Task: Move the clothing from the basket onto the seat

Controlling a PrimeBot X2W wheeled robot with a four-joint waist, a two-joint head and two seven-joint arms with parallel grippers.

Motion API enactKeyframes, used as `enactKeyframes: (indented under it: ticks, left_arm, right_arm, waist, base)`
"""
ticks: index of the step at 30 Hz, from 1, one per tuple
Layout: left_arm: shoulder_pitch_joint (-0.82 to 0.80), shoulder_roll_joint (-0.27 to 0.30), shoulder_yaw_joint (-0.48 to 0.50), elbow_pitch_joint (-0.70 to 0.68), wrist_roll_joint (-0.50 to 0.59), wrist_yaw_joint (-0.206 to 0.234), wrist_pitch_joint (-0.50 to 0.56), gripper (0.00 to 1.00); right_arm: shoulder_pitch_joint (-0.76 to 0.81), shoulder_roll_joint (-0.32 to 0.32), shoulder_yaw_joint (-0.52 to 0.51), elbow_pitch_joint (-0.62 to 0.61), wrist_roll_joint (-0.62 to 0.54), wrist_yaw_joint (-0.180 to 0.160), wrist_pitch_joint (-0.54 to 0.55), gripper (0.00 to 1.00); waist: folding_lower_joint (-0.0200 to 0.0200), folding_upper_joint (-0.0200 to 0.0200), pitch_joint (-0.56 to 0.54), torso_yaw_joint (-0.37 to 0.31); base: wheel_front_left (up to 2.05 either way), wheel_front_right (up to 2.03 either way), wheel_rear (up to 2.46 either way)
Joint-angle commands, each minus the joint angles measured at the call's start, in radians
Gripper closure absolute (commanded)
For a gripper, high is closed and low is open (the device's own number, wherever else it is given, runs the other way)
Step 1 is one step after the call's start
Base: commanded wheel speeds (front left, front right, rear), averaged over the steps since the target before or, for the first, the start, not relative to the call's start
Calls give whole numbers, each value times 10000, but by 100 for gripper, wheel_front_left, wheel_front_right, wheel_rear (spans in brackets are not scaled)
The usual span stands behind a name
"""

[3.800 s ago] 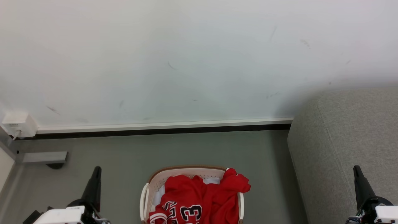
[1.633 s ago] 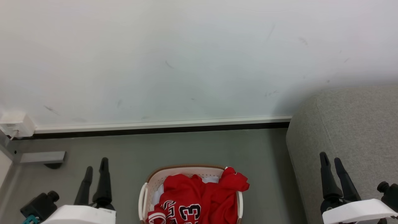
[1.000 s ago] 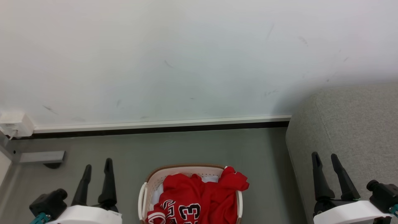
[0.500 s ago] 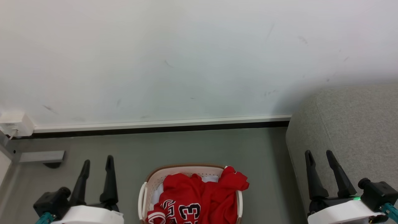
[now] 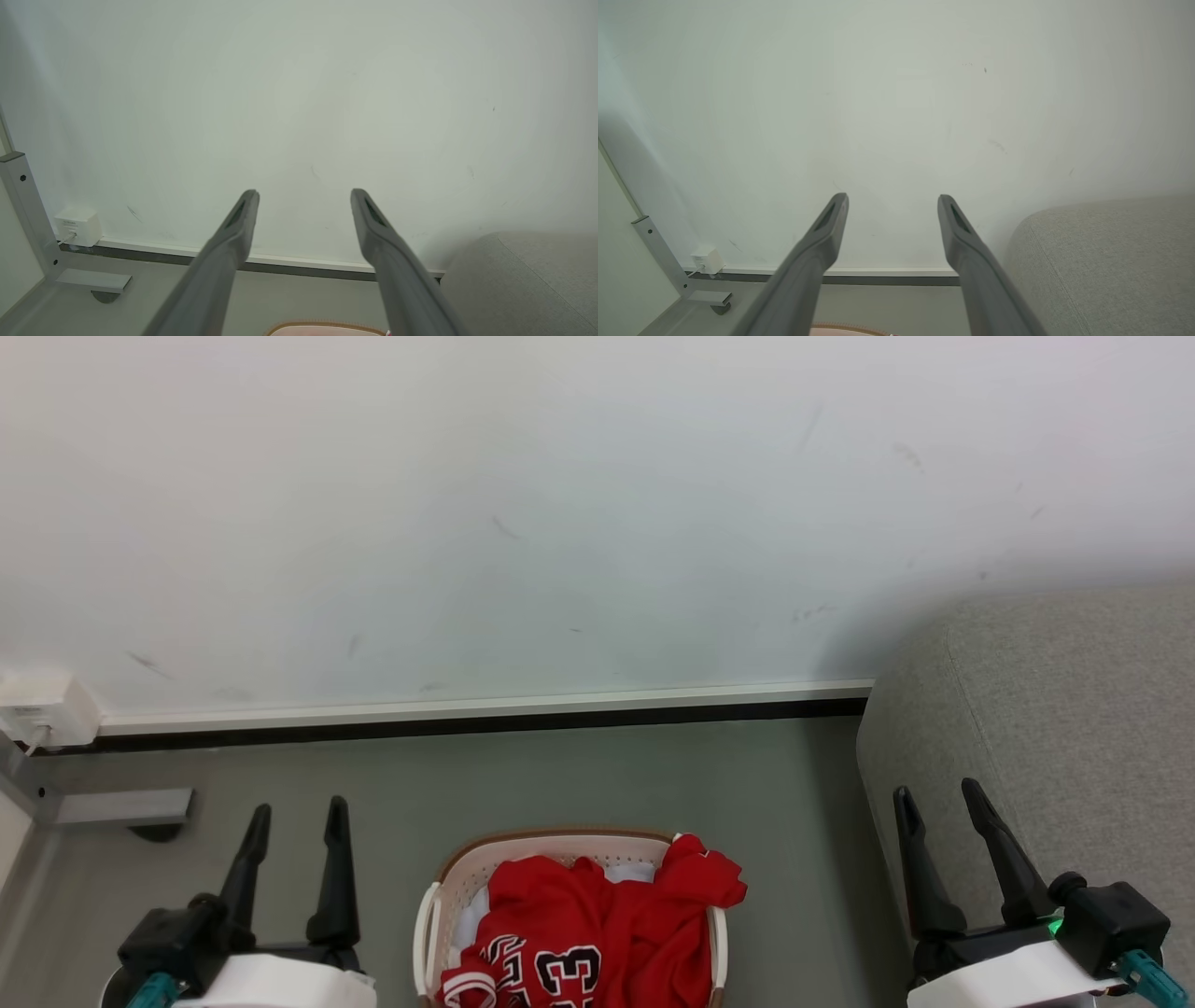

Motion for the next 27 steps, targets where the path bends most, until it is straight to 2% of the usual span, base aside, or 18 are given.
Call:
enactKeyframes:
  ticks: [1, 11, 27]
  left_arm:
    - [38, 37, 39, -28, 325, -17, -125, 0]
    - [32, 8, 113, -33, 1065, -66, -317, 0]
    - [63, -31, 257, 193, 1563, -260, -488, 0]
  right_arm:
    - [-129, -19, 44, 3, -270, -17, -105, 0]
    - [-131, 9, 118, -6, -806, -19, -306, 0]
    - [-76, 57, 4, 108, -1162, -21, -486, 0]
  waist:
    - [0, 0, -2, -8]
    - [0, 0, 37, 2]
    - [0, 0, 51, -43]
  base:
    - [0, 0, 0]
    - [0, 0, 0]
    - [0, 0, 0]
